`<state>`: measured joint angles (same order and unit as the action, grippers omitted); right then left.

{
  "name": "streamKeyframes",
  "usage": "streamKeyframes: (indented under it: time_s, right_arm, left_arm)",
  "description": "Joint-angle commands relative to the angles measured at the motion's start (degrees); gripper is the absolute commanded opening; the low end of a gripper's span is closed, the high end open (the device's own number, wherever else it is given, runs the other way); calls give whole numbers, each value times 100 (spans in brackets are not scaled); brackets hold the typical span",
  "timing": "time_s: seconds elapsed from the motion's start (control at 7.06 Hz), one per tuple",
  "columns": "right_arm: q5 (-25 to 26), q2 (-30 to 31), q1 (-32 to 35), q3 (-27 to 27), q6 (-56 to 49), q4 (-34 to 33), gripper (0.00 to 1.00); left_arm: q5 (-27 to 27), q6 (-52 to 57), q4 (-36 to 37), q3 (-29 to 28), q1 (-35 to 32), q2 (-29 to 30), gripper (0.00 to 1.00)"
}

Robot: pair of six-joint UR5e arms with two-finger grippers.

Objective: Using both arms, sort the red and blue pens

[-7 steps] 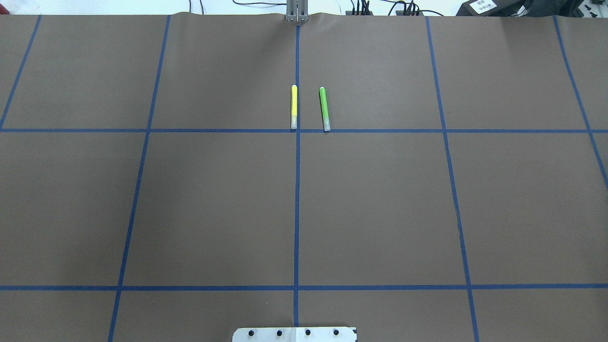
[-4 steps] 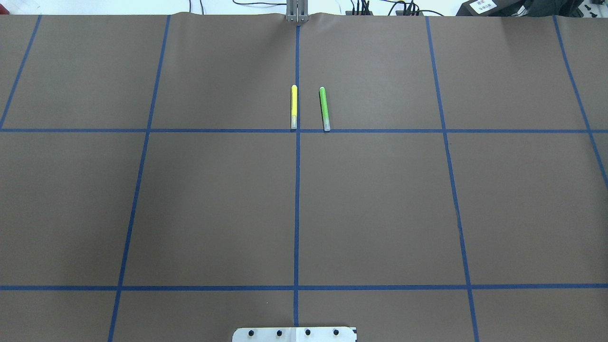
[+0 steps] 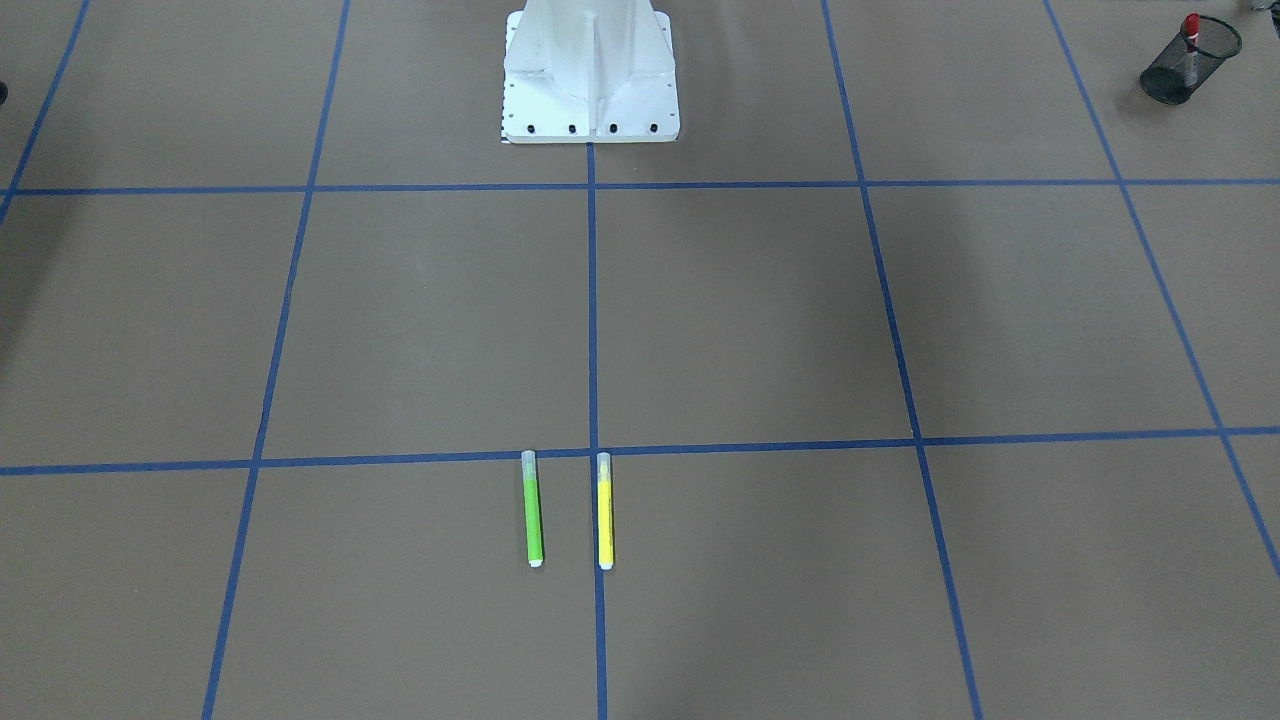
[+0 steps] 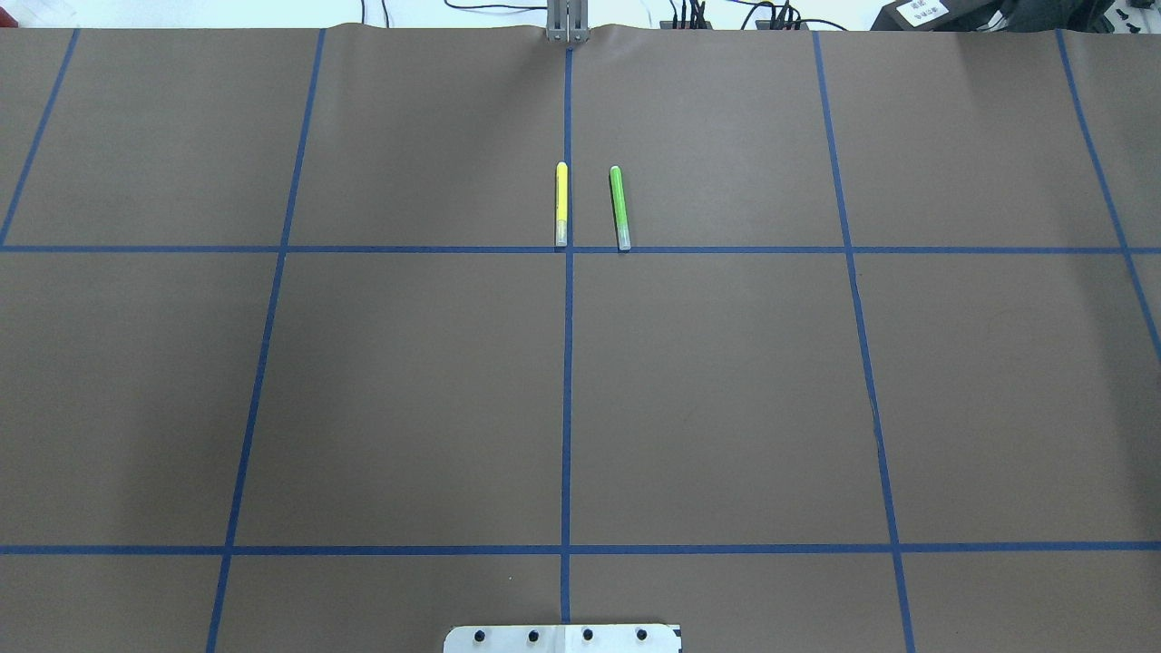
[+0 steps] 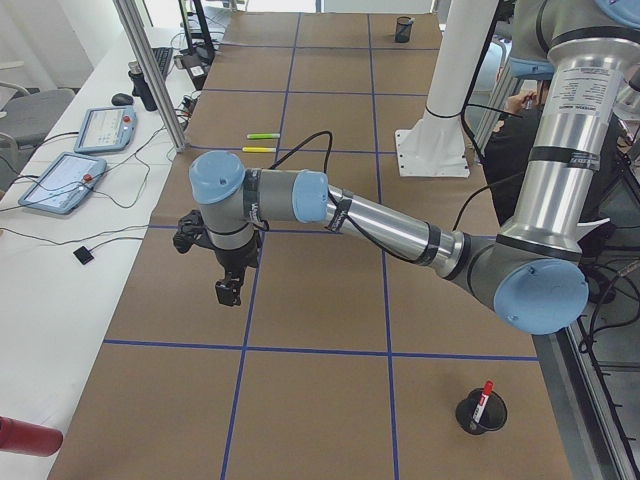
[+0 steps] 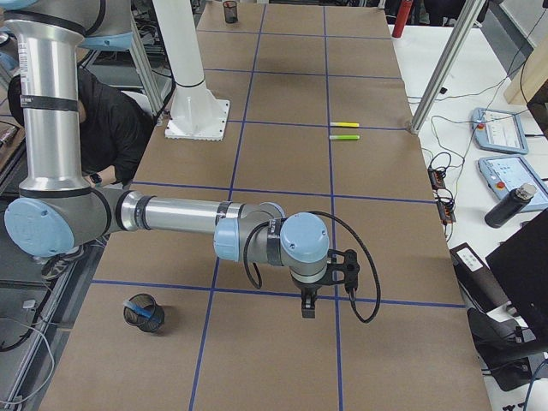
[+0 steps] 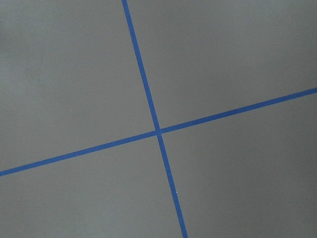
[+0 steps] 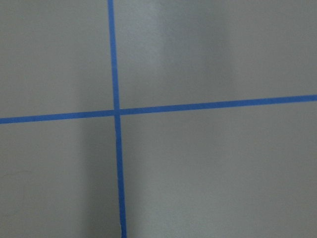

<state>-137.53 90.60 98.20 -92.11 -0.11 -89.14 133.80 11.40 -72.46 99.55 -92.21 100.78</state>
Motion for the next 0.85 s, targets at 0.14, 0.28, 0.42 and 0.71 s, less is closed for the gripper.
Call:
streamKeyframes:
  time_s: [0.14,0.28,0.42,0.71]
  right_arm:
    - [69,-394,-766,-87,1636,11,100]
    - [51,-394,-785,-105,1628,20,100]
    - [68,-394,-776,-122,1567,20,100]
    - [103,-333,-776,-114,1540,20,100]
  left_arm:
    - [-38,-1412,-1633,-749,599,-102,100]
    - [-38,-1413,-2240,-901,599,-468,100]
    - [-29,-1413,-2559,-902,590,-759,100]
    - [-20,-1369,-2589,-858,485,-1069,100]
